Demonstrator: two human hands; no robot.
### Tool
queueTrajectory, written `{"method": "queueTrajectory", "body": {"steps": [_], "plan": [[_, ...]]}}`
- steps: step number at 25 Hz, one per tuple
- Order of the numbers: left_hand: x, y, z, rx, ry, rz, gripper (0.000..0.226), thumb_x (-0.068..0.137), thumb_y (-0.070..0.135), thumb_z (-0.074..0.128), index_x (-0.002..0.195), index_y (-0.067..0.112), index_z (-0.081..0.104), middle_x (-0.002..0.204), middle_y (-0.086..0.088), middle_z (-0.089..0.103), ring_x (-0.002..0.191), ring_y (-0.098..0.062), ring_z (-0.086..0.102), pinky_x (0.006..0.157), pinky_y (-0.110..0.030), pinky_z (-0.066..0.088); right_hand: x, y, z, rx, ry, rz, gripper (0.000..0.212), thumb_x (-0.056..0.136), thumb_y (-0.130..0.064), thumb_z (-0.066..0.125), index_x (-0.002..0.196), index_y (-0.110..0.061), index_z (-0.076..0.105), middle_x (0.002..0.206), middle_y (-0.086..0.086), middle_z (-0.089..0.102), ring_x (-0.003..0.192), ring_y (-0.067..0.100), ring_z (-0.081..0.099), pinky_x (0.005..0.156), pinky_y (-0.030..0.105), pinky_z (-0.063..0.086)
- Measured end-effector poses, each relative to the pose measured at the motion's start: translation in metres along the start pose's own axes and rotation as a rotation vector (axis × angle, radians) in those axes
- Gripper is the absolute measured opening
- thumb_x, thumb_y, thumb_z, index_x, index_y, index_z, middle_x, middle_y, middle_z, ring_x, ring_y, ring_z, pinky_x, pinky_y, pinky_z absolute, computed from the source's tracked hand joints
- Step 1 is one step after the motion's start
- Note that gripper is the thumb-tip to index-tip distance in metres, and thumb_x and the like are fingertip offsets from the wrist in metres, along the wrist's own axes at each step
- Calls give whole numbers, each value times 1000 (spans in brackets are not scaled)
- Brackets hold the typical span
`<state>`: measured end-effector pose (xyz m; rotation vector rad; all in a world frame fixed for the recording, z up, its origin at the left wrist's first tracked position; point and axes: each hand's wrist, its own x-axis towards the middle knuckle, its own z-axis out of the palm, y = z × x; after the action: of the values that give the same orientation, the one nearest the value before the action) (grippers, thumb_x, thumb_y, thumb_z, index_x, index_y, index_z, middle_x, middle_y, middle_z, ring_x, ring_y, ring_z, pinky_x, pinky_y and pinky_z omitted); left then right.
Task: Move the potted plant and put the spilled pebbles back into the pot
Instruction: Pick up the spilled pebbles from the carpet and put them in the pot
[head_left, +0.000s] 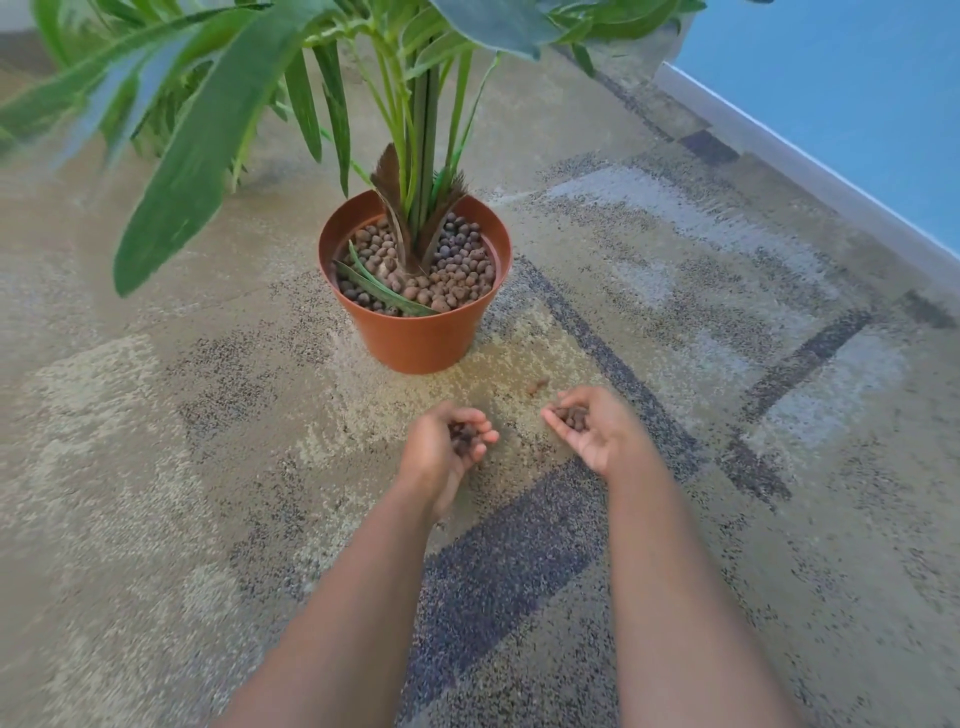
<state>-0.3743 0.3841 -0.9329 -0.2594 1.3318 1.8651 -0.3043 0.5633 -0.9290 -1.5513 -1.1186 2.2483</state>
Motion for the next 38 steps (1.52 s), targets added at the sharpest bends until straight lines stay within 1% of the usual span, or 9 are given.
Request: {"method": "queueTrajectory", "body": {"steps": [5, 9, 11, 14, 18, 22, 27, 31, 38], "plan": [[2, 17, -4, -49, 50, -118, 32, 100, 12, 38, 89, -4, 63, 69, -12, 69, 62, -19, 69, 50, -20, 55, 14, -4, 20, -546, 220, -257, 10, 86, -5, 70, 83, -14, 73, 89, 4, 73, 84, 18, 74, 81, 39, 62], [1, 25, -11, -50, 32, -178, 25, 100, 7, 42, 98, -6, 63, 81, -15, 69, 70, -21, 71, 58, -23, 59, 18, 5, 37, -970, 200, -500, 5, 87, -20, 72, 90, -22, 75, 92, -7, 72, 59, 7, 63, 48, 20, 51], [2, 26, -16, -14, 52, -166, 22, 100, 6, 44, 100, -5, 63, 85, -14, 68, 75, -21, 69, 63, -24, 60, 22, 11, 42, -1097, 206, -596, 18, 84, -20, 76, 101, -14, 74, 92, -4, 67, 63, 6, 61, 52, 14, 43], [2, 26, -21, 64, 70, -134, 16, 96, 3, 51, 104, -5, 62, 85, -12, 67, 73, -17, 66, 62, -22, 56, 22, 11, 44, -1171, 248, -605, 13, 85, -19, 74, 93, -8, 71, 93, 4, 69, 68, 13, 63, 60, 14, 45], [2, 21, -19, 414, 150, -34, 8, 89, 11, 66, 94, 5, 65, 78, -4, 65, 60, -11, 55, 51, -19, 46, 20, 5, 41, -1289, 260, -503, 12, 88, -12, 67, 86, -1, 64, 88, 8, 64, 62, 14, 63, 46, 12, 44], [1, 3, -4, 728, 126, 90, 12, 83, 20, 74, 82, 12, 66, 70, -1, 67, 46, -5, 53, 44, -20, 46, 10, -3, 29, -1169, 189, -309, 5, 88, -7, 66, 85, -5, 69, 81, 7, 70, 55, 9, 64, 35, 16, 44], [-2, -28, 13, 1150, -16, 300, 33, 73, 30, 82, 101, 22, 67, 60, 11, 57, 40, 4, 50, 36, -10, 36, -7, -4, -7, -660, 30, -148, 11, 83, 8, 68, 80, -2, 71, 92, 18, 73, 87, 27, 74, 83, 40, 61], [7, -37, 17, 1444, -73, 373, 49, 74, 41, 77, 120, 27, 66, 96, 4, 71, 68, -7, 58, 60, -23, 51, -18, 3, -30, -525, 29, -142, 11, 79, 13, 71, 80, 2, 71, 95, 20, 72, 86, 27, 73, 67, 26, 63], [6, -49, 26, 1499, -167, 487, 40, 82, 39, 71, 120, 30, 67, 88, 9, 63, 66, -6, 53, 60, -21, 46, -32, 9, -35, -448, 41, -204, 15, 79, 12, 71, 80, -2, 71, 93, 15, 72, 88, 23, 71, 68, 24, 62]]}}
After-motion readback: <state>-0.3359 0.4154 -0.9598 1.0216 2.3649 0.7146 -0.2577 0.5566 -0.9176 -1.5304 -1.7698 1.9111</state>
